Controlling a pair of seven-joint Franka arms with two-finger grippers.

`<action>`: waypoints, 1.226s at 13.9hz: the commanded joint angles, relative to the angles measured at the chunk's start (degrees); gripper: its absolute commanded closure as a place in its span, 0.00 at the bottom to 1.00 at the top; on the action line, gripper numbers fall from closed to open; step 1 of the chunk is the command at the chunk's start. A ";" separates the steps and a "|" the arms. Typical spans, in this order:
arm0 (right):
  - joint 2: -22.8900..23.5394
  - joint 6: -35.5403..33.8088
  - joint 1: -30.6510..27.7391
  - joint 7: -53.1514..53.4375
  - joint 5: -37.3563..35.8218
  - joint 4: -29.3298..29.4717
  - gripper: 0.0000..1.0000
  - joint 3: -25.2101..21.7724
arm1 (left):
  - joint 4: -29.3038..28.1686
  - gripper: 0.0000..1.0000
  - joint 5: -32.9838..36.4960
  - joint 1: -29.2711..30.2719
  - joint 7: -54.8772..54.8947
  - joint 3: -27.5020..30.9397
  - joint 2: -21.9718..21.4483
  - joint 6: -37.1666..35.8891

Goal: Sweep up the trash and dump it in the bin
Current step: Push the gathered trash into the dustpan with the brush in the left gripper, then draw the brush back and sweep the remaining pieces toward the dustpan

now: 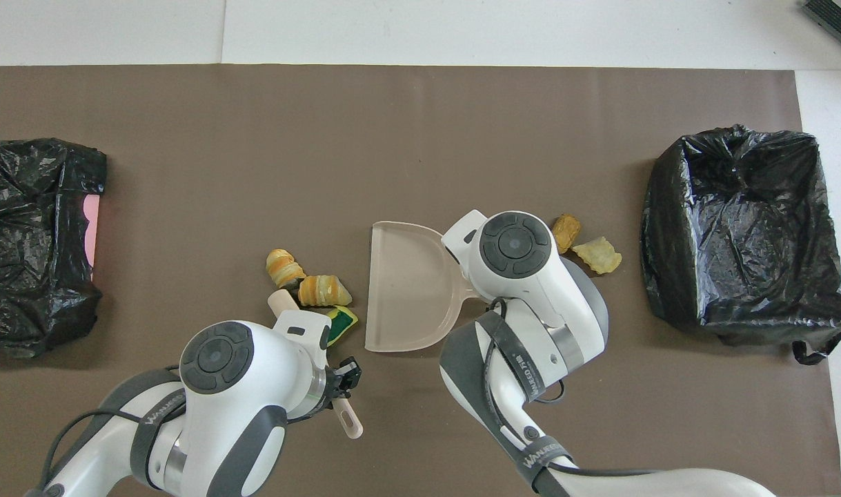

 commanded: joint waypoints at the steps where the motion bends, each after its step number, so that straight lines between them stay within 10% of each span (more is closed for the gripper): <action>1: -0.26 0.46 -0.21 -1.12 -1.24 -0.45 1.00 0.15 | -0.41 1.00 -1.15 -2.43 8.04 0.72 -0.05 2.41; 7: -0.26 0.46 -0.21 -1.03 -1.24 -0.45 1.00 0.15 | 1.96 1.00 -1.15 -10.25 14.38 0.71 5.22 11.12; 17: -0.26 0.55 -0.21 -1.03 -1.15 -0.54 1.00 0.15 | 10.75 1.00 3.48 6.95 35.23 1.42 -0.39 -16.90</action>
